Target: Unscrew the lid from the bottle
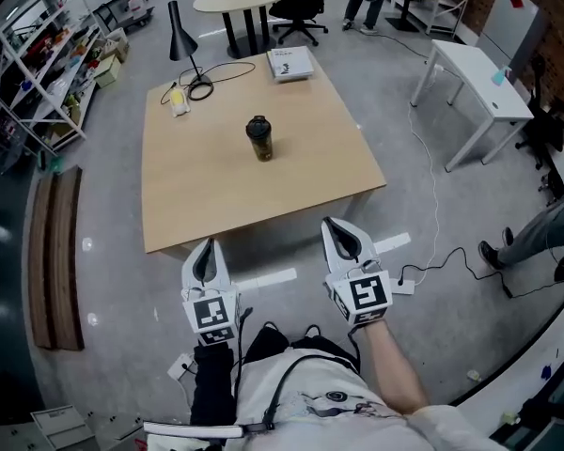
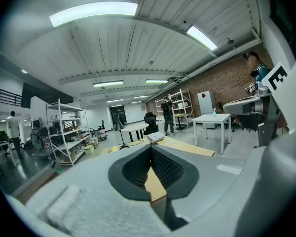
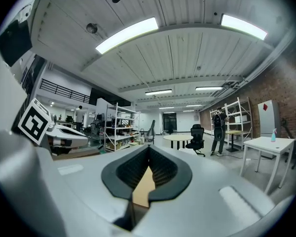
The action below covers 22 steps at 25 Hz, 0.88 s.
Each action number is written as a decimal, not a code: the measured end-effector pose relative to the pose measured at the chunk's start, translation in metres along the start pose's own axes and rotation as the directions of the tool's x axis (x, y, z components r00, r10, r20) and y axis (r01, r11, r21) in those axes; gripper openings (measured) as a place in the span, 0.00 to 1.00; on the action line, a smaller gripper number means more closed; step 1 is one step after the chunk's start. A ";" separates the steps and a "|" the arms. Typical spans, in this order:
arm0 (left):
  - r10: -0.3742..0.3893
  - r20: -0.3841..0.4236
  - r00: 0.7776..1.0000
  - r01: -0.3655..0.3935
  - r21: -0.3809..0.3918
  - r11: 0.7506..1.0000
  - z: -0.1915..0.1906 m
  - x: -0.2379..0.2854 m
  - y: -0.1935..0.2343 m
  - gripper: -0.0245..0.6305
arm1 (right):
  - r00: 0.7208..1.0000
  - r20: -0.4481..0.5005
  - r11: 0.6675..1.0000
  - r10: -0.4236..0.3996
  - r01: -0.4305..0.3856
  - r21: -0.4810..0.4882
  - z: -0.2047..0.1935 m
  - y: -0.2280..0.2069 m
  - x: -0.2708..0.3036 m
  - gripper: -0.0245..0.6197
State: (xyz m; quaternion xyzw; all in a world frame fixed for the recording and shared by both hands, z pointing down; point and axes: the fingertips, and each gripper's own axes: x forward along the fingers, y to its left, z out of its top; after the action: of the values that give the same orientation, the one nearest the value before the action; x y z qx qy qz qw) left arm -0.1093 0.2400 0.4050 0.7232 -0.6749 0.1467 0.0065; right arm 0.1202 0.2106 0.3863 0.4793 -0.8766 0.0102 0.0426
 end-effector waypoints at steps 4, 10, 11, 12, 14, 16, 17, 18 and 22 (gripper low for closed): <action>-0.024 -0.029 0.999 0.024 0.002 1.000 -0.011 0.022 0.004 0.04 | 0.999 -0.024 1.000 0.021 -0.021 0.009 -0.009 0.002 0.022 0.05; -0.149 -0.019 0.989 0.148 -0.030 0.988 -0.016 0.099 0.008 0.29 | 0.997 -0.063 0.999 0.039 -0.039 0.006 -0.022 -0.006 0.087 0.05; -0.171 -0.012 0.985 0.170 -0.028 0.985 -0.017 0.113 0.008 0.32 | 0.997 -0.072 0.999 0.036 -0.035 0.008 -0.023 -0.010 0.098 0.05; -0.191 -0.004 0.981 0.191 -0.032 0.981 -0.016 0.126 0.010 0.35 | 0.996 -0.080 0.999 0.032 -0.031 0.009 -0.024 -0.014 0.110 0.05; -0.230 0.004 0.973 0.230 -0.048 0.972 -0.015 0.150 0.015 0.42 | 0.996 -0.091 1.000 0.024 -0.023 0.012 -0.022 -0.020 0.133 0.06; -0.262 0.002 0.965 0.261 -0.055 0.964 -0.014 0.170 0.021 0.49 | 0.995 -0.094 1.000 0.015 -0.013 0.017 -0.018 -0.025 0.155 0.06; -0.274 -0.005 0.962 0.273 -0.052 0.961 -0.016 0.179 0.023 0.52 | 0.995 -0.095 1.000 0.011 -0.009 0.020 -0.016 -0.028 0.165 0.06; -0.285 -0.014 0.958 0.284 -0.048 0.958 -0.018 0.187 0.023 0.53 | 0.995 -0.099 1.000 0.009 -0.007 0.024 -0.016 -0.030 0.173 0.06; -0.345 -0.065 0.936 0.343 -0.040 0.939 -0.039 0.214 0.006 0.61 | 0.990 -0.137 0.999 0.026 -0.020 0.039 -0.031 -0.038 0.195 0.07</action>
State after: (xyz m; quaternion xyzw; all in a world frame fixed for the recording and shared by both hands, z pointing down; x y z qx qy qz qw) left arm -0.1137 0.0390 0.4883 0.8242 -0.5394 0.1594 0.0660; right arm 0.0496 0.0277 0.4324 0.4680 -0.8767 0.0599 0.0937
